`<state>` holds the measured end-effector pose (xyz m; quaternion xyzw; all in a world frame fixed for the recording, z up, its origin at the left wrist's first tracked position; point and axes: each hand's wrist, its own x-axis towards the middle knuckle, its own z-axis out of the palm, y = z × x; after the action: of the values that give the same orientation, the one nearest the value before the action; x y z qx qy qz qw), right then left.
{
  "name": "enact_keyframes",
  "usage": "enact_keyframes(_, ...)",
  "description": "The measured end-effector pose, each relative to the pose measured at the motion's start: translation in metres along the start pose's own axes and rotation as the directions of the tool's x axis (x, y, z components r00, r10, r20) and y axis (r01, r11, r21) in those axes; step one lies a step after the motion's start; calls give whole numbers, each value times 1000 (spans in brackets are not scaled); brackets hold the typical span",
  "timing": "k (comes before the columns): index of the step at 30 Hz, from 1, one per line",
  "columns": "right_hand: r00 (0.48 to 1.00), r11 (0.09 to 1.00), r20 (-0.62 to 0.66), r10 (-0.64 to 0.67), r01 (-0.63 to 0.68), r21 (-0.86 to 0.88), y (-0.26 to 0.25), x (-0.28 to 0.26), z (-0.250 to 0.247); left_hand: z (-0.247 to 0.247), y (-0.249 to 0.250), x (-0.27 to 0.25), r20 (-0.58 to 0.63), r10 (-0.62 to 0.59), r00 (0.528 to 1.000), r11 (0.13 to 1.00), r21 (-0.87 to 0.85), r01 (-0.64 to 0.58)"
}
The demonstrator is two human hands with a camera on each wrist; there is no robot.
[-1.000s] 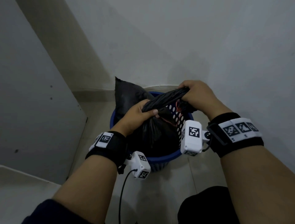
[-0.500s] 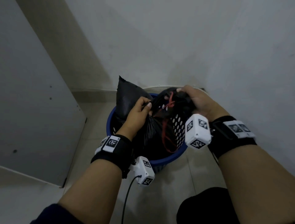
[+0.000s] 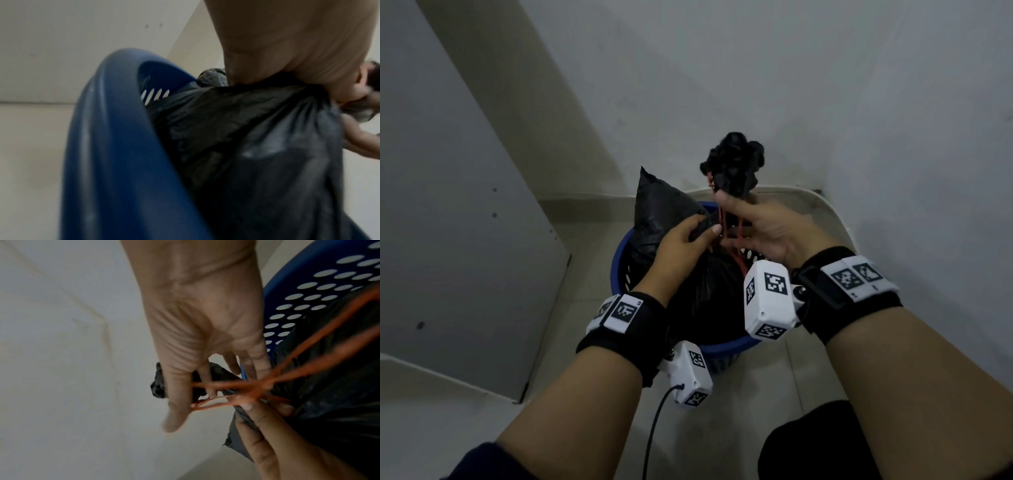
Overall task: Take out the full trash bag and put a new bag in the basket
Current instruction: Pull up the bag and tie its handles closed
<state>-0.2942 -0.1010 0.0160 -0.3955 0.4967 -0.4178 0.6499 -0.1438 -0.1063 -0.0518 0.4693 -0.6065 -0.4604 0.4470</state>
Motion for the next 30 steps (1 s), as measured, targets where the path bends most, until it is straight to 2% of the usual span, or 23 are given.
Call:
enact_keyframes(2, 999, 999, -28, 31, -30, 29, 1, 1, -1, -3, 0, 0, -1, -11, 1000, 999, -53, 11)
enact_keyframes(5, 996, 972, -55, 76, -62, 225, -4, 3, -12, -8, -5, 3, -27, -61, 998, 993, -101, 58)
enact_keyframes(8, 985, 975, -172, 23, 16, 222, -9, 6, -23, -5, -6, 6, -70, -145, 987, 977, -168, 131)
enact_keyframes(10, 972, 977, -234, -7, 57, 207, -12, 6, -23, 0, -3, 8, -81, -155, 985, 977, -157, 141)
enact_keyframes(11, 966, 987, -256, -24, 65, 150, -12, 6, -23, 2, -2, 9, -86, -158, 984, 982, -121, 147)
enact_keyframes(13, 936, 989, -336, -106, 65, -130, -17, 5, -24, 3, -2, 9, -92, -178, 980, 981, -100, 169)
enact_keyframes(15, 870, 916, -432, -238, 52, -398, -21, 8, -32, 1, -4, 8, -99, -203, 974, 974, -124, 190)
enact_keyframes(16, 834, 888, -471, -287, 46, -458, -22, 9, -37, -1, -5, 8, -108, -211, 971, 974, -108, 200)
enact_keyframes(18, 799, 885, -523, -297, 24, -465, -20, 11, -45, -4, -9, 8, -118, -229, 966, 973, -51, 224)
enact_keyframes(20, 814, 919, -540, -212, -21, -393, -17, 14, -49, -3, -10, 9, -128, -238, 963, 970, 15, 241)
enact_keyframes(21, 821, 910, -533, -207, -39, -414, -17, 16, -49, -3, -10, 11, -137, -236, 962, 968, 55, 245)
enact_keyframes(23, 819, 827, -485, -305, -24, -562, -18, 19, -47, -1, -9, 13, -158, -227, 961, 958, 139, 250)
enact_keyframes(24, 814, 757, -430, -391, 19, -653, -19, 17, -44, -1, -8, 14, -167, -218, 962, 952, 183, 247)
enact_keyframes(25, 809, 663, -334, -483, 89, -743, -19, 14, -38, 0, -7, 14, -170, -202, 965, 943, 231, 238)
enact_keyframes(27, 817, 475, -20, -577, 316, -822, -15, 9, -28, 1, -2, 14, -143, -134, 981, 940, 294, 171)
enact_keyframes(28, 842, 397, 138, -522, 382, -835, -10, 9, -22, 3, 2, 11, -107, -95, 990, 955, 271, 121)
enact_keyframes(29, 880, 309, 242, -409, 383, -871, -4, 9, -16, 4, 6, 8, -62, -76, 995, 975, 205, 87)
enact_keyframes(30, 917, 200, 265, -297, 331, -922, 3, 12, -12, 4, 9, 5, -22, -72, 997, 990, 124, 74)
